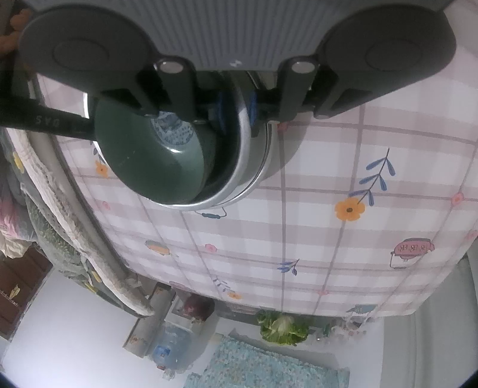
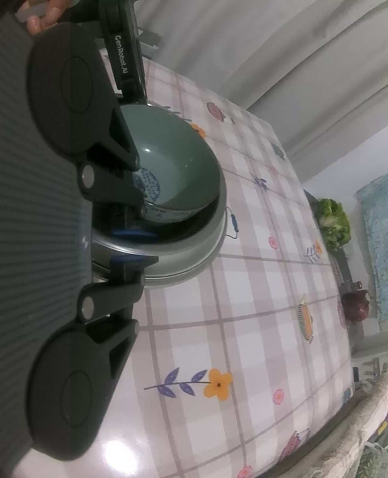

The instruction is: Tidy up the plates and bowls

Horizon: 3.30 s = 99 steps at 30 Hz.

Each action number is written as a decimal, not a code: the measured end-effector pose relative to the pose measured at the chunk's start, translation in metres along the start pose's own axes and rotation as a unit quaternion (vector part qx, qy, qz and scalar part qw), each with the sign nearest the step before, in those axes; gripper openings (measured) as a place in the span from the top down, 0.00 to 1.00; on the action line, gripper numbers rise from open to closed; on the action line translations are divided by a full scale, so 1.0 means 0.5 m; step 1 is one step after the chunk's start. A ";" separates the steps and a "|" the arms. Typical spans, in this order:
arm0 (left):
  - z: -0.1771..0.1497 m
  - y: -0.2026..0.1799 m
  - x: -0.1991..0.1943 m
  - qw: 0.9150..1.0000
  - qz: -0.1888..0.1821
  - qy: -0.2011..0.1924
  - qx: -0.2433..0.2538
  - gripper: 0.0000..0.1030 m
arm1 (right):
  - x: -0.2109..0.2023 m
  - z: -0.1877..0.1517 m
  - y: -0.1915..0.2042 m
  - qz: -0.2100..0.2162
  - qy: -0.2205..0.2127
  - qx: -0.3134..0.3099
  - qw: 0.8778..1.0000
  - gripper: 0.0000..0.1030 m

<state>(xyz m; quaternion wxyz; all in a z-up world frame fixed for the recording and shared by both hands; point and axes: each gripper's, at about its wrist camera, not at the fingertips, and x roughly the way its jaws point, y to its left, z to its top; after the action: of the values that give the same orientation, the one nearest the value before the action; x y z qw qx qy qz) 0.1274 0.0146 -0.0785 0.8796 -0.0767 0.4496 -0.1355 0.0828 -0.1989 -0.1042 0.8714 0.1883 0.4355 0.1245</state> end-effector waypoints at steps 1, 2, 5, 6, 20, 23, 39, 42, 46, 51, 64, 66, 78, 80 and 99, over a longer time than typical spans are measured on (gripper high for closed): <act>0.002 -0.002 -0.002 1.000 0.003 -0.003 0.003 0.83 | -0.003 0.001 0.002 -0.002 -0.005 -0.005 1.000 0.88; 0.003 -0.005 -0.005 1.000 0.007 -0.008 0.008 0.82 | -0.006 0.003 0.004 -0.007 -0.011 -0.012 1.000 0.88; 0.006 -0.013 -0.016 0.999 0.017 -0.022 0.022 0.80 | -0.013 0.006 0.014 -0.022 -0.027 -0.037 0.999 0.88; 0.007 -0.013 -0.021 0.999 0.018 -0.026 0.023 0.78 | -0.013 0.006 0.015 -0.024 -0.029 -0.040 0.998 0.88; -0.016 -0.022 -0.130 0.994 0.048 -0.085 0.053 0.16 | -0.123 -0.025 -0.019 -0.010 -0.092 0.005 0.996 0.46; -0.030 -0.038 -0.162 0.990 0.059 -0.100 0.075 0.07 | -0.171 -0.038 -0.019 -0.015 -0.114 0.001 0.993 0.33; -0.132 -0.089 -0.238 0.984 0.128 -0.099 0.071 0.00 | -0.297 -0.194 0.087 -0.060 -0.111 -0.043 0.991 0.01; -0.138 -0.105 -0.241 0.986 0.117 -0.088 0.079 0.00 | -0.275 -0.217 0.100 -0.066 -0.074 -0.035 0.994 0.01; -0.149 -0.126 -0.233 0.984 0.128 -0.074 0.095 0.00 | -0.269 -0.234 0.126 -0.089 -0.067 -0.047 0.993 0.01; -0.158 -0.127 -0.220 0.989 0.119 -0.035 0.079 0.00 | -0.275 -0.236 0.149 -0.120 -0.079 -0.064 0.988 0.01; -0.165 -0.101 -0.216 0.987 0.153 -0.005 0.042 0.00 | -0.248 -0.223 0.167 -0.198 -0.066 -0.103 0.972 0.01; -0.164 -0.102 -0.221 0.987 0.155 -0.010 0.044 0.00 | -0.245 -0.220 0.166 -0.195 -0.061 -0.094 0.975 0.01; -0.164 -0.105 -0.223 0.985 0.164 -0.014 0.047 0.00 | -0.235 -0.219 0.161 -0.188 -0.053 -0.073 0.978 0.01; -0.163 -0.105 -0.222 0.985 0.164 -0.014 0.048 0.00 | -0.235 -0.219 0.161 -0.188 -0.053 -0.073 0.978 0.01; -0.163 -0.103 -0.217 0.985 0.166 -0.006 0.048 0.00 | -0.232 -0.218 0.160 -0.186 -0.051 -0.071 0.979 0.01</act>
<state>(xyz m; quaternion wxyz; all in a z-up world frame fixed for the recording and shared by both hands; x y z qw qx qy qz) -0.0082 -0.0022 -0.0292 0.8954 0.0407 0.4434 -0.0082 -0.0777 -0.1472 -0.0465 0.9116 0.0476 0.4080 -0.0190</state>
